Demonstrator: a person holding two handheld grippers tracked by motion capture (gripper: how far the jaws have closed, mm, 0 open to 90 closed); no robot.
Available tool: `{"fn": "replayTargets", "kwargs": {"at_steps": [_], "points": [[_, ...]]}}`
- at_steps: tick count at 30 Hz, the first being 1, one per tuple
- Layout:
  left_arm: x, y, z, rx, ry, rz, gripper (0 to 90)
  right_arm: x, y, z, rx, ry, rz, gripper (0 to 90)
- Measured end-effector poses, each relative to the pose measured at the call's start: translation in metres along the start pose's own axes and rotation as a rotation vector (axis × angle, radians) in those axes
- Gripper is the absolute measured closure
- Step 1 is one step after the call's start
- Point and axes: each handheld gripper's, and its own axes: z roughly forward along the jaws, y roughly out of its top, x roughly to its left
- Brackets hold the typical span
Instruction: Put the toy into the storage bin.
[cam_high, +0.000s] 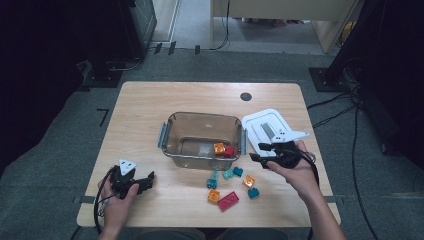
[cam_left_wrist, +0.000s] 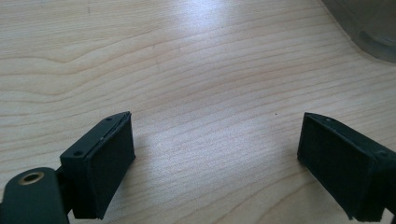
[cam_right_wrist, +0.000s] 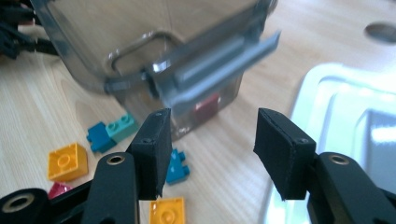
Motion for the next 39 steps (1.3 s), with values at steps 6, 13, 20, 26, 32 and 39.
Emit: {"fn": "replayTargets", "kwargs": {"at_steps": [6, 13, 20, 26, 32, 39], "points": [[0.0, 0.0, 0.0, -0.001, 0.0, -0.001, 10.6, 0.004, -0.02, 0.022, 0.04, 0.031, 0.023, 44.9], [0.0, 0.0, 0.0, 0.0, 0.0, 0.0, 10.6, 0.021, -0.034, 0.053, 0.085, 0.07, 0.016, 40.4], [0.0, 0.0, 0.0, 0.0, 0.0, 0.0, 10.6, 0.03, -0.035, 0.073, 0.084, 0.052, 0.015, 38.0], [0.0, 0.0, 0.0, 0.0, 0.0, 0.0, 10.6, 0.036, -0.032, 0.081, 0.075, 0.032, 0.009, 38.9], [0.0, 0.0, 0.0, 0.0, 0.0, 0.0, 10.6, 0.035, -0.032, 0.085, 0.069, -0.004, 0.025, 39.7], [0.0, 0.0, 0.0, 0.0, 0.0, 0.0, 10.6, 0.035, -0.032, 0.089, 0.074, -0.036, 0.035, 40.1]]}}
